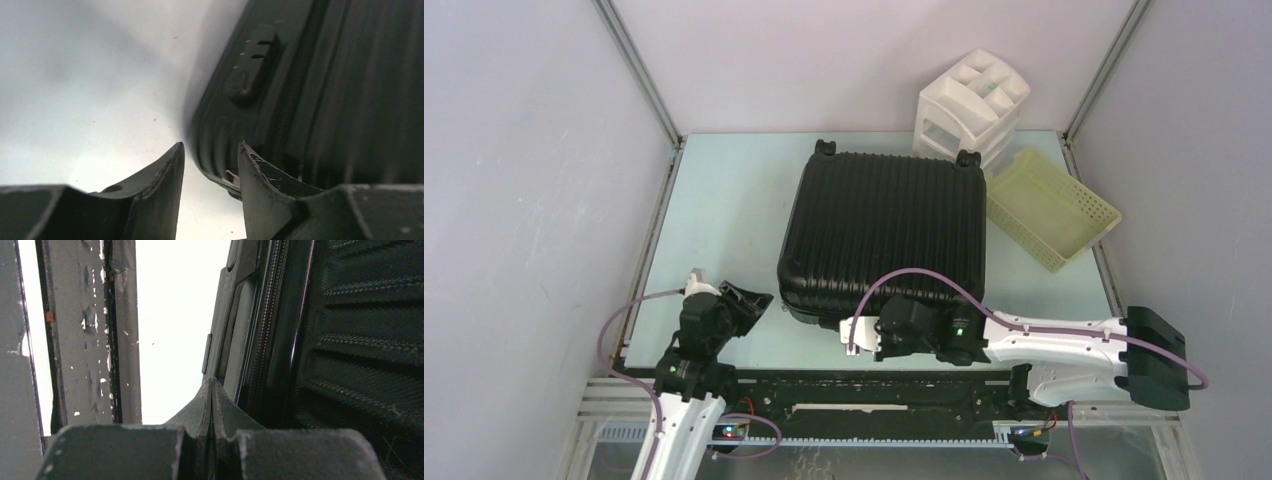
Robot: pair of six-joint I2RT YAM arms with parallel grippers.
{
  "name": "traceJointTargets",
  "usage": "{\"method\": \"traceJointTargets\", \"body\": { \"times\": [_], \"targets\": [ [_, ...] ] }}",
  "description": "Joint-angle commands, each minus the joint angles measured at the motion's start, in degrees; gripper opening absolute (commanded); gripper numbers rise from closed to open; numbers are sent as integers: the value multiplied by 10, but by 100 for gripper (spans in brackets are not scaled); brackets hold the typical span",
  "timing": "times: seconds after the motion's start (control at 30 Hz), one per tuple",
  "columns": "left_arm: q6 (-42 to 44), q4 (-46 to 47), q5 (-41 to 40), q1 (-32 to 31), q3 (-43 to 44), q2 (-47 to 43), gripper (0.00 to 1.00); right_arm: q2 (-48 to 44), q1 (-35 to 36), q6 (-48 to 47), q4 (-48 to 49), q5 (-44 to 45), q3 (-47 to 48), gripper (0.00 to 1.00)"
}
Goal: Open, take out, and arrange the luggage
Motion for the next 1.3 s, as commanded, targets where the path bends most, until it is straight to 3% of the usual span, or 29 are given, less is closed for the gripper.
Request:
{"method": "traceJointTargets", "body": {
  "times": [0.0,0.47,0.6,0.77,0.93,1.07,1.13,1.27],
  "targets": [
    [56,51,30,-2,58,-6,49,-34,-46,3,-49,-8,-25,5],
    [111,43,71,-8,123,-2,49,-87,-154,-27,-39,16,-42,8],
    [161,28,114,-10,157,10,50,-98,-193,-30,-51,-3,-30,10],
    [204,34,146,-16,178,3,51,-103,-213,-48,-109,-109,-24,26],
    [224,131,184,-26,102,-31,55,-102,-231,-131,-207,-224,-4,46],
    [237,253,195,-29,57,11,56,-98,-233,-154,-222,-246,3,57],
    [273,286,202,-34,72,49,57,-92,-233,-156,-226,-250,4,59],
    [430,289,201,-42,106,108,63,-87,-232,-168,-240,-284,5,61]
  ]
}}
